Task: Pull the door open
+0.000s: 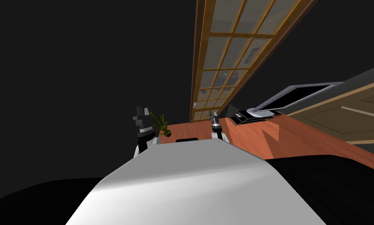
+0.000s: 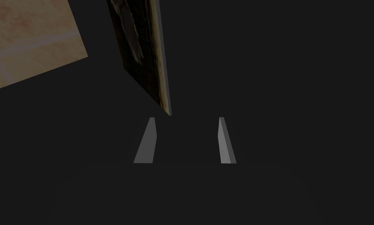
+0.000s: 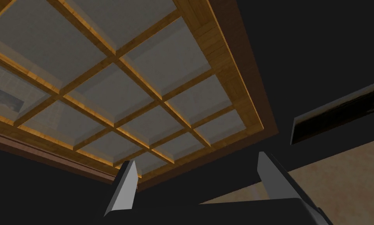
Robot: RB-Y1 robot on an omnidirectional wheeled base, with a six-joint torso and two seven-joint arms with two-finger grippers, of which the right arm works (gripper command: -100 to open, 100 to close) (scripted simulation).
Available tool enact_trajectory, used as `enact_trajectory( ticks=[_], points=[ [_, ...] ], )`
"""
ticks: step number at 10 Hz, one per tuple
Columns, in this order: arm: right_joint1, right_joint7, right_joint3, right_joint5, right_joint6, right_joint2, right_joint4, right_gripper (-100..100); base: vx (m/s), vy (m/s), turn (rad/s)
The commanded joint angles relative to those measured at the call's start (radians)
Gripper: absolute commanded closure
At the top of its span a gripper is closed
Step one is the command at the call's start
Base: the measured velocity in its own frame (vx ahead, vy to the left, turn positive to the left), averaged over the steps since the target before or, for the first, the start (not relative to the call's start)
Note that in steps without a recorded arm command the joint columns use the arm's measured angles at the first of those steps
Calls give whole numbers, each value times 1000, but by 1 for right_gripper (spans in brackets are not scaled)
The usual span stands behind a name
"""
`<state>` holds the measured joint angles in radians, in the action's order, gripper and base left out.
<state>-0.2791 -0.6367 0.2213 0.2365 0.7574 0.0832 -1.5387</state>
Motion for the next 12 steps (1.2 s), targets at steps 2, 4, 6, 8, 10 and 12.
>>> enact_trajectory(
  ticks=[2,4,6,8,10,12],
  points=[
    [19,-64,26,32,7,-5,67,-100,106,-14,74],
    [30,-109,45,55,16,-10,118,-100,99,0,71],
    [42,-154,65,78,25,-15,169,-100,93,3,69],
    [53,-197,84,99,34,-22,218,-100,96,0,86],
    [64,-239,102,121,42,-28,266,-100,103,-18,58],
    [75,-279,120,141,50,-36,312,-100,101,-19,67]
  ],
)
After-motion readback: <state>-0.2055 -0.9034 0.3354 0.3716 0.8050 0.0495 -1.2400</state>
